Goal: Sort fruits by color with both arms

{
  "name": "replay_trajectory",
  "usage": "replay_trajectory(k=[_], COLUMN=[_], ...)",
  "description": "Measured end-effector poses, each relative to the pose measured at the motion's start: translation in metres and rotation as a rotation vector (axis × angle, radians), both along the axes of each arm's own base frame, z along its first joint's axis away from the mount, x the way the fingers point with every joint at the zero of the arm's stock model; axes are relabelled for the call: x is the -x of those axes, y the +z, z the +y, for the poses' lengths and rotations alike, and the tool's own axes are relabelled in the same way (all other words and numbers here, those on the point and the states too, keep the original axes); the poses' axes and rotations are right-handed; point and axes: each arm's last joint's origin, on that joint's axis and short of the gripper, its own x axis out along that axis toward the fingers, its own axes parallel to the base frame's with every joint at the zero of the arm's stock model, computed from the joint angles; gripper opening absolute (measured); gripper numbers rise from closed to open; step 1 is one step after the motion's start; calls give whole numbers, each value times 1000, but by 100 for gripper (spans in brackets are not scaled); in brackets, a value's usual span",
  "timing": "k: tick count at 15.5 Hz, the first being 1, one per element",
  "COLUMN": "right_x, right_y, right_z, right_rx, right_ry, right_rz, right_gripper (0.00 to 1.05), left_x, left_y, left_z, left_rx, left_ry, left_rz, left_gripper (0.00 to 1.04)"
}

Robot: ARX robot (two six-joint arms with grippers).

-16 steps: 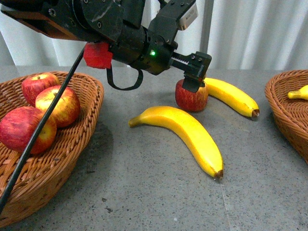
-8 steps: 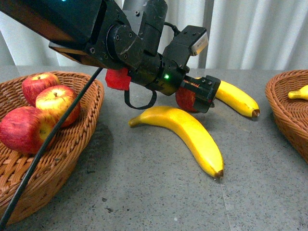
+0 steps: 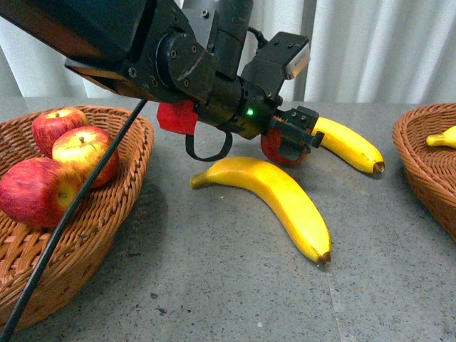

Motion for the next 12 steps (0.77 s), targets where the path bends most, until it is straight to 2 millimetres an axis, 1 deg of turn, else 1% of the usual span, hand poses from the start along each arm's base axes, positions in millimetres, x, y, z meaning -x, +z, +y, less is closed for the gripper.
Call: replay_trajectory(k=[2,4,5,9,12], right_x=[0,0,0,0,0], right_y=[0,0,0,0,0], right_z=[0,0,0,0,0], right_rx=[0,0,0,0,0], right_ry=[0,0,0,0,0], right_rz=[0,0,0,0,0], right_gripper=[98,98,98,98,98], left_x=[22,44,58,70,83], left_y=[34,73,85,88,84], left_z=[-1,8,17,26,36], left_rx=[-6,11,27,27,19], left_ry=[68,173,240,300,363], left_rz=[-90,-189,-219,-222,-210], left_gripper=[66,66,66,66,66])
